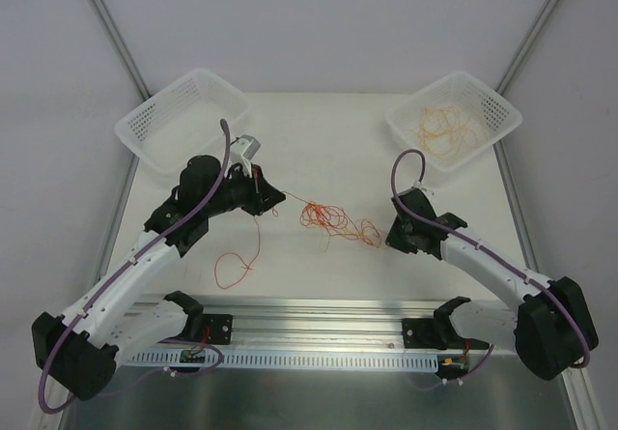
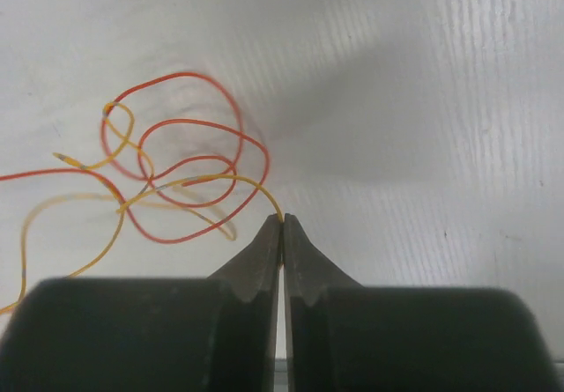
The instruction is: Untangle the cables
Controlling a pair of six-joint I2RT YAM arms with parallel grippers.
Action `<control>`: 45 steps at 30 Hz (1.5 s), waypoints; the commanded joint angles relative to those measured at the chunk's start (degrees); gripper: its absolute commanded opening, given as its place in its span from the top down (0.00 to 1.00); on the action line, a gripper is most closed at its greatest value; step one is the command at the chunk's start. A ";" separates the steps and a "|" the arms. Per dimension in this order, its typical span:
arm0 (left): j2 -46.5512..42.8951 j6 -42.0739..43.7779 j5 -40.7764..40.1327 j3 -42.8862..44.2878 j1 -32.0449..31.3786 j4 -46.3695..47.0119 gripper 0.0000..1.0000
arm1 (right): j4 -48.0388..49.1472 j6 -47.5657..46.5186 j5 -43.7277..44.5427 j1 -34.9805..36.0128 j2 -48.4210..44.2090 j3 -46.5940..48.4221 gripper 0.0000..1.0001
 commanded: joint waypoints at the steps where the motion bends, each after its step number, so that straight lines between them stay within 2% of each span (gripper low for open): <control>1: 1.65 -0.51 7.07 1.43 0.17 -2.86 1.00 | -4.45 -6.00 1.97 2.06 -2.08 7.14 0.94; 3: 3.23 -1.48 7.87 0.38 0.08 -2.77 1.00 | -5.15 -7.76 1.89 3.20 -2.52 9.44 0.86; 4: 3.76 -1.74 8.58 0.11 0.08 -2.77 1.00 | -5.33 -8.20 1.37 3.73 -2.52 11.97 0.74; 5: 4.21 -1.92 8.67 -0.15 -0.27 -2.77 1.00 | -5.33 -8.64 1.10 4.25 -2.61 12.96 0.67; 6: 5.17 -2.09 8.67 -0.42 -0.45 -2.77 1.00 | -5.07 -9.77 0.84 5.83 -2.87 14.10 0.56; 9: 7.01 -2.18 8.76 -0.25 -2.90 -2.60 1.00 | -3.67 -12.06 0.13 10.56 -2.52 18.23 0.47; 15: 9.92 -2.71 6.74 1.07 -8.09 -2.59 1.00 | 6.16 -13.65 -5.13 16.99 1.25 20.09 0.46; 19: 9.75 -2.71 6.56 1.34 -8.71 -2.60 1.00 | 14.51 -13.73 -9.35 18.23 5.38 18.86 0.45; 23: 8.96 -2.53 6.56 1.25 -8.71 -2.60 1.00 | 17.95 -16.10 -13.31 18.23 9.25 17.89 0.45; 35: 6.94 -2.27 8.05 -2.35 -8.80 -2.95 1.00 | 19.71 -22.96 -20.96 18.32 16.11 16.75 0.46; 45: 5.26 -3.50 5.78 -7.09 -8.71 -3.74 1.00 | 23.67 -29.29 -27.20 19.11 24.10 18.85 0.46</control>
